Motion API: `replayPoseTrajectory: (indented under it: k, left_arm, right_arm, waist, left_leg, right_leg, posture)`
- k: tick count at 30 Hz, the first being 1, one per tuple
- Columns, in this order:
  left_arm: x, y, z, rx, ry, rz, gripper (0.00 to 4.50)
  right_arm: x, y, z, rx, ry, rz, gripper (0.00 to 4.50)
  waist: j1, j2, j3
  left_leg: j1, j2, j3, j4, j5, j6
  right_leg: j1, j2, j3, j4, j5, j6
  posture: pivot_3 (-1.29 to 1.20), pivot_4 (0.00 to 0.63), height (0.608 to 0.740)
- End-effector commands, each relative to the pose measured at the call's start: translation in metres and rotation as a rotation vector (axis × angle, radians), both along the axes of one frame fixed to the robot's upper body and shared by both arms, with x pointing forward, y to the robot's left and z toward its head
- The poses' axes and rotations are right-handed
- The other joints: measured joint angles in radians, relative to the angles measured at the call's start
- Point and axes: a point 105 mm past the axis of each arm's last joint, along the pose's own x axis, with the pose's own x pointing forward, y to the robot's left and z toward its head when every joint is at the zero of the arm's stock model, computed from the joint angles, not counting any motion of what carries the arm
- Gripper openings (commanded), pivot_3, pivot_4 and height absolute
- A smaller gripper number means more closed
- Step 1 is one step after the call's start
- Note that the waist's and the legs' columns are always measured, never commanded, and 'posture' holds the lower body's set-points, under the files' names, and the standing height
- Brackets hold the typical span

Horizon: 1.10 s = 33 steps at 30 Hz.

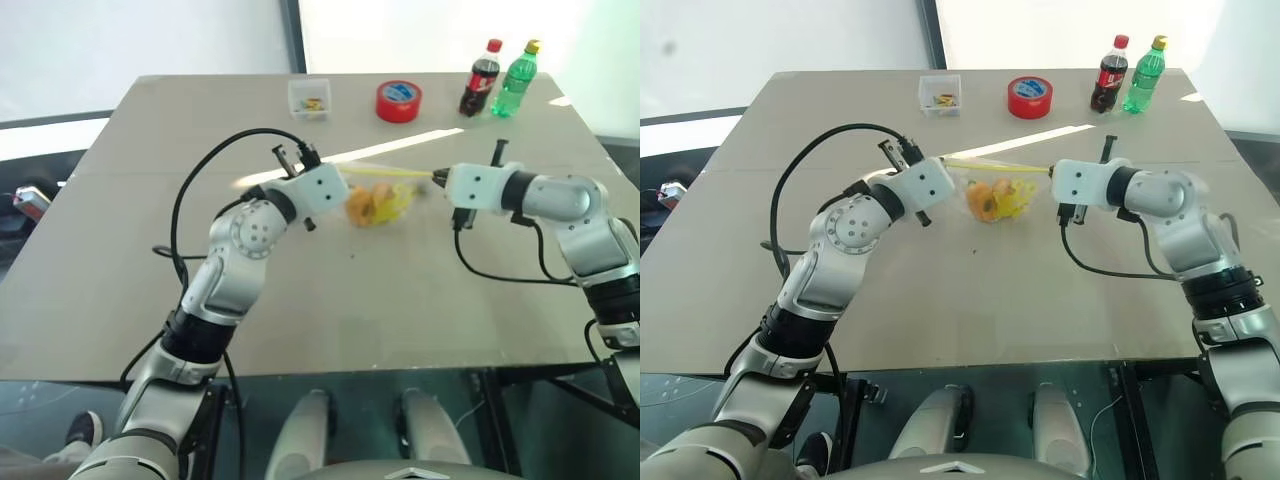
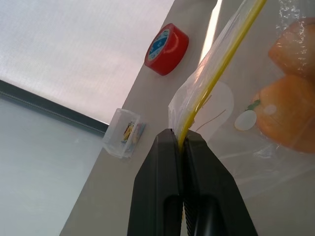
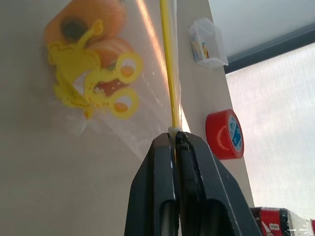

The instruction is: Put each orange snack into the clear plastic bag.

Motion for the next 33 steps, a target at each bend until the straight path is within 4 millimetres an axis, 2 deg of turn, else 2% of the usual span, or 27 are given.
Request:
replayPoseTrajectory:
  k: [1,4,8,10,12,14,18,22,23,24,26,27,30,33]
  left_arm:
    - [0.005,0.017,0.014,-0.013,-0.06,0.067,0.0]
    - [0.01,0.017,0.018,-0.027,-0.076,0.072,0.0]
    - [0.023,0.032,0.082,-0.205,-0.323,0.183,0.0]
    - [0.022,0.036,0.093,-0.228,-0.353,0.185,0.0]
    - [0.02,0.035,0.083,-0.2,-0.319,0.167,0.0]
    - [0.017,0.036,0.062,-0.161,-0.259,0.15,0.0]
    - [0.0,0.035,0.001,-0.057,-0.03,0.118,0.0]
    - [-0.026,0.033,-0.043,0.005,0.165,0.079,0.0]
    - [-0.032,0.033,-0.05,0.007,0.201,0.071,0.65]
    - [-0.038,0.034,-0.058,0.005,0.243,0.071,0.93]
    - [-0.046,0.038,-0.071,-0.018,0.311,0.08,1.58]
    - [-0.049,0.041,-0.074,-0.051,0.338,0.098,2.04]
    - [-0.053,0.059,-0.078,-0.208,0.399,0.192,2.04]
    - [-0.068,0.072,-0.074,-0.426,0.471,0.174,2.04]
  right_arm:
    - [0.004,-0.017,0.018,0.018,-0.063,-0.071,0.03]
    - [0.012,-0.01,0.032,0.053,-0.155,-0.071,0.03]
    - [0.021,0.003,0.079,0.158,-0.382,-0.063,0.03]
    - [0.019,0.005,0.09,0.196,-0.409,-0.05,0.03]
    - [0.018,0.004,0.084,0.202,-0.373,-0.047,0.03]
    - [0.013,0.003,0.065,0.192,-0.281,-0.038,0.03]
    - [-0.002,0.0,0.019,0.169,-0.06,-0.03,0.03]
    - [-0.029,-0.005,-0.031,0.147,0.197,-0.016,0.03]
    - [-0.035,-0.007,-0.04,0.147,0.244,-0.02,0.64]
    - [-0.041,-0.01,-0.048,0.144,0.28,-0.03,0.94]
    - [-0.049,-0.018,-0.059,0.165,0.349,-0.063,1.68]
    - [-0.053,-0.022,-0.065,0.174,0.395,-0.08,1.77]
    - [-0.069,-0.037,-0.08,0.24,0.53,-0.11,1.77]
    - [-0.072,-0.057,-0.077,0.37,0.545,-0.143,1.77]
  waist:
    - [0.001,0.0,0.0]
    - [0.001,0.0,0.0]
    - [0.001,-0.001,0.001]
    - [0.0,-0.001,0.001]
    - [0.001,-0.001,0.0]
    - [0.001,-0.001,-0.001]
    - [0.001,-0.001,0.0]
    - [0.003,-0.001,0.0]
    - [0.003,-0.001,0.0]
    - [0.004,-0.001,0.0]
    - [0.004,-0.001,0.0]
    - [0.004,-0.001,0.0]
    - [0.004,-0.001,0.0]
    - [0.0,-0.001,0.0]
  left_leg:
    - [0.0,0.0,0.0,0.0,0.0,0.0]
    - [0.0,0.0,0.0,0.0,0.0,0.0]
    - [0.0,0.0,0.0,0.001,0.0,0.0]
    - [0.0,0.0,-0.001,0.001,0.0,0.0]
    - [0.0,0.0,0.0,0.0,0.0,0.0]
    - [0.0,0.0,0.0,-0.002,0.0,0.0]
    - [-0.003,0.0,0.0,-0.001,0.0,0.001]
    - [-0.009,0.0,-0.001,0.001,0.0,0.001]
    - [-0.009,0.0,-0.001,0.001,0.0,0.001]
    - [-0.008,0.0,-0.001,0.002,0.0,0.001]
    - [-0.006,0.0,-0.001,0.002,0.0,0.001]
    - [-0.004,0.0,-0.001,0.002,0.0,0.001]
    - [0.002,0.001,-0.001,0.002,0.0,0.001]
    - [0.002,0.004,-0.002,0.003,0.0,0.001]
  right_leg:
    - [0.0,0.0,0.0,0.0,0.0,0.0]
    - [0.0,0.0,0.0,0.0,0.0,0.0]
    - [0.0,0.0,0.0,0.001,0.0,0.0]
    - [-0.001,0.0,0.0,0.001,0.0,0.0]
    - [0.0,0.0,0.0,-0.001,0.0,0.0]
    - [0.0,0.0,0.001,-0.005,0.0,0.0]
    - [-0.001,0.0,0.001,-0.006,0.0,0.0]
    - [-0.007,0.0,0.0,-0.001,0.0,0.0]
    - [-0.006,0.0,0.0,-0.001,0.0,0.0]
    - [-0.006,0.0,-0.001,0.0,0.0,0.0]
    - [-0.004,0.0,-0.001,0.0,0.0,0.0]
    - [-0.002,0.0,0.0,0.001,0.0,0.0]
    - [0.003,0.0,0.0,0.0,0.0,0.0]
    - [0.003,0.0,0.0,0.0,0.0,0.0]
  posture:
    - [0.0,0.15,0.74]
    - [0.0,0.15,0.74]
    - [0.0,0.15,0.74]
    - [0.0,0.15,0.74]
    - [0.0,0.15,0.74]
    - [0.0,0.15,0.74]
    - [0.0,0.15,0.74]
    - [0.0,0.15,0.74]
    - [0.0,0.15,0.74]
    - [0.0,0.15,0.74]
    - [0.0,0.15,0.74]
    - [0.0,0.15,0.74]
    - [0.0,0.15,0.74]
    - [0.0,0.15,0.74]
